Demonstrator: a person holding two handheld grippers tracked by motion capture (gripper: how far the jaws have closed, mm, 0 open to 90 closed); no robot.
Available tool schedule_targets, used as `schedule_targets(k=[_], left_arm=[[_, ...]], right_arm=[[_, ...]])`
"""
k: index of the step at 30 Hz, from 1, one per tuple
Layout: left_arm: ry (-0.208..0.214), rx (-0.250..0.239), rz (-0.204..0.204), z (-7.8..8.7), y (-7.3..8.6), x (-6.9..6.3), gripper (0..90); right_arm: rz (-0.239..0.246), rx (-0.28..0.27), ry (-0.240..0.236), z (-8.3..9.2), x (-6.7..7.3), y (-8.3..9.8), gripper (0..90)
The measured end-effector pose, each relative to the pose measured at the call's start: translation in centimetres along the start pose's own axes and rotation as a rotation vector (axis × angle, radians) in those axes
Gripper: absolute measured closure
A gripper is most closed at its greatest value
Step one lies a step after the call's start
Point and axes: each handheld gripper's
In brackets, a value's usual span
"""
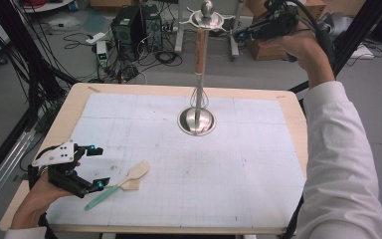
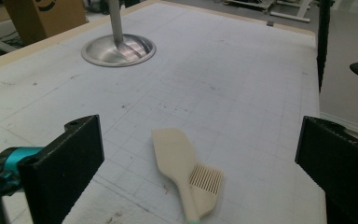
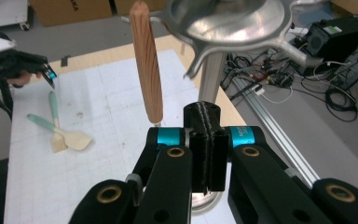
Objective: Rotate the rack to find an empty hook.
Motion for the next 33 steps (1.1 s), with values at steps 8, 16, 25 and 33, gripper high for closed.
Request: schedule_targets(k=[8, 16, 25, 33], left_arm=[[-0.003, -0.004, 0.009, 0.0, 0.0, 0.0, 1.7], [-0.004, -0.008, 0.009, 0.1, 0.0, 0.1, 1.7], [-0.005, -0.012, 0.007, 0.2, -0.1, 0.1, 1.7], [-0.004, -0.010, 0.010, 0.3, -0.1, 0.1, 1.7]], right_arm=[[0.015, -0.007, 0.003, -0.4, 0.2, -1.0, 90.0], [0.043, 0.001, -0.022, -1.6, 1.1, -1.9, 90.0], [0.062, 0.000, -0.042, -3.3, 2.1, -3.1, 90.0], [0.086, -0.009, -0.043, -4.0, 2.5, -3.5, 90.0]])
Point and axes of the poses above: each handheld gripper's, and its own axes: z roughly backward along the jaws, y roughly out of its underside, x roughly to its left, and after that the axes turned 7 degrees about -y, right-handed
